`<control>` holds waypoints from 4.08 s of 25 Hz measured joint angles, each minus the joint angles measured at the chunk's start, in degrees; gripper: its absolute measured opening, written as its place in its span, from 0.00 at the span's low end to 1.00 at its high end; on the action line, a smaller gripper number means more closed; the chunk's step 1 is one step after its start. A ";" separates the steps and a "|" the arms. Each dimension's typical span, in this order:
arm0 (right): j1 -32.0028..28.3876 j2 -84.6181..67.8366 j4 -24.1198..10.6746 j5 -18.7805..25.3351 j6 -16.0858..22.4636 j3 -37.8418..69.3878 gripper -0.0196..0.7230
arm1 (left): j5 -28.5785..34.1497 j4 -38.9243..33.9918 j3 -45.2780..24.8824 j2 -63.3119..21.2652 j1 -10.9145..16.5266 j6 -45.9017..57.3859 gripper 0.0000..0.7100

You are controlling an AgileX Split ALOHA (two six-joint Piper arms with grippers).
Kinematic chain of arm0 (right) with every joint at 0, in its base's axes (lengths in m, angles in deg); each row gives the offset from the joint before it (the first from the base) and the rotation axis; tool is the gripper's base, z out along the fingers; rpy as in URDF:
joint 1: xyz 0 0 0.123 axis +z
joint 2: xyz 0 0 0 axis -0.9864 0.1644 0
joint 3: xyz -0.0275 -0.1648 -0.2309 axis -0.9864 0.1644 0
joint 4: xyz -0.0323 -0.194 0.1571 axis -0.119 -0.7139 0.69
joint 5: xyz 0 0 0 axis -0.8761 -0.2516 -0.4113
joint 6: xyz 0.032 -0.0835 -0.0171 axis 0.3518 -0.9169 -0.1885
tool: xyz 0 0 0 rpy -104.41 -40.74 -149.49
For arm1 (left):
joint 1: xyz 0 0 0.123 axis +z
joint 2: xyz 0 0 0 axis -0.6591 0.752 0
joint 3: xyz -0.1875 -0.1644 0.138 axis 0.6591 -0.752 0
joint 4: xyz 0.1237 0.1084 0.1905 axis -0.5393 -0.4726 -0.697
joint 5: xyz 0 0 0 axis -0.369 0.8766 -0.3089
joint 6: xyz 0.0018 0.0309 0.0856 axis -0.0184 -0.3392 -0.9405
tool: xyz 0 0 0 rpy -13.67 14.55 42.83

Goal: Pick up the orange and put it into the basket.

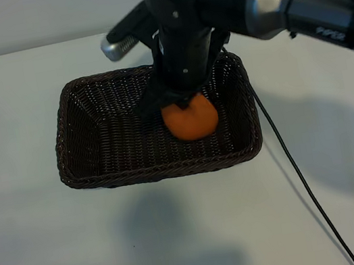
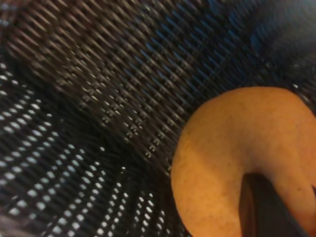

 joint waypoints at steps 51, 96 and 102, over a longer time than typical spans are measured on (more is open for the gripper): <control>-13.15 4.67 -4.29 9.43 -1.12 -16.93 0.87 | 0.00 0.00 0.00 0.00 0.00 0.00 0.83; -37.22 -46.93 -2.26 9.78 -4.74 -1.59 0.83 | 0.00 0.00 0.00 0.00 0.00 0.00 0.83; -37.22 -70.04 -0.79 6.46 -4.74 16.09 0.83 | 0.00 0.00 0.00 0.00 0.00 0.00 0.83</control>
